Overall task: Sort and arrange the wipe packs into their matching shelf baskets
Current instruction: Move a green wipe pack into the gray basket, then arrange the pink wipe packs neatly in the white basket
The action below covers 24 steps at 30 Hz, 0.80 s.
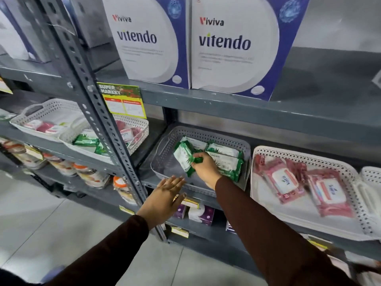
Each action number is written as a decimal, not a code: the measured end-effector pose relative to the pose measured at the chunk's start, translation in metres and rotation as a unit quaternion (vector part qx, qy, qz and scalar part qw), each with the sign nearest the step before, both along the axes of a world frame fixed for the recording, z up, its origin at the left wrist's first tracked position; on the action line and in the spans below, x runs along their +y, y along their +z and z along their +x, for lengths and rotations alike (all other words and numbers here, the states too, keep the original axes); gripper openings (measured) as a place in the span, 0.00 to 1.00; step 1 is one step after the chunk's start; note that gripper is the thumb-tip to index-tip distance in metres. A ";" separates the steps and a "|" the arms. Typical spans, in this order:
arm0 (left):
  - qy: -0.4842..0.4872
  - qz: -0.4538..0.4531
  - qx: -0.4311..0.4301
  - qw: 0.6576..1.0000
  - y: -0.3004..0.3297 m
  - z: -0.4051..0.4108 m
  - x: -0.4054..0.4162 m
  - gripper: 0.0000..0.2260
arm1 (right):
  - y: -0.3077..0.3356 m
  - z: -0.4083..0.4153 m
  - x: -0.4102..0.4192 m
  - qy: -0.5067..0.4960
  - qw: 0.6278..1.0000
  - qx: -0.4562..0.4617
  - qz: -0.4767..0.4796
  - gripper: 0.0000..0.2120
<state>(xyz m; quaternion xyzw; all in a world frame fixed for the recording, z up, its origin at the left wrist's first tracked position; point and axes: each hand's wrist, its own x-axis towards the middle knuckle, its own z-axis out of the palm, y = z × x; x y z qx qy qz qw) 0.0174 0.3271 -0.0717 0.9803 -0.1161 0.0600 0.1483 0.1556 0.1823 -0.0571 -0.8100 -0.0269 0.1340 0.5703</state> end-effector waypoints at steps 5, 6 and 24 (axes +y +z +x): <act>0.006 -0.011 -0.034 0.999 -0.001 0.006 -0.009 0.23 | 0.008 -0.019 -0.040 -0.048 0.996 -0.018 0.072 0.13; 0.000 -0.014 -0.038 0.999 0.000 0.009 -0.016 0.22 | 0.011 -0.024 -0.058 -0.062 0.994 -0.037 0.085 0.13; -0.092 -0.099 0.044 0.990 0.013 0.053 -0.257 0.15 | 0.011 -0.053 -0.378 -0.259 0.944 -0.073 -0.189 0.22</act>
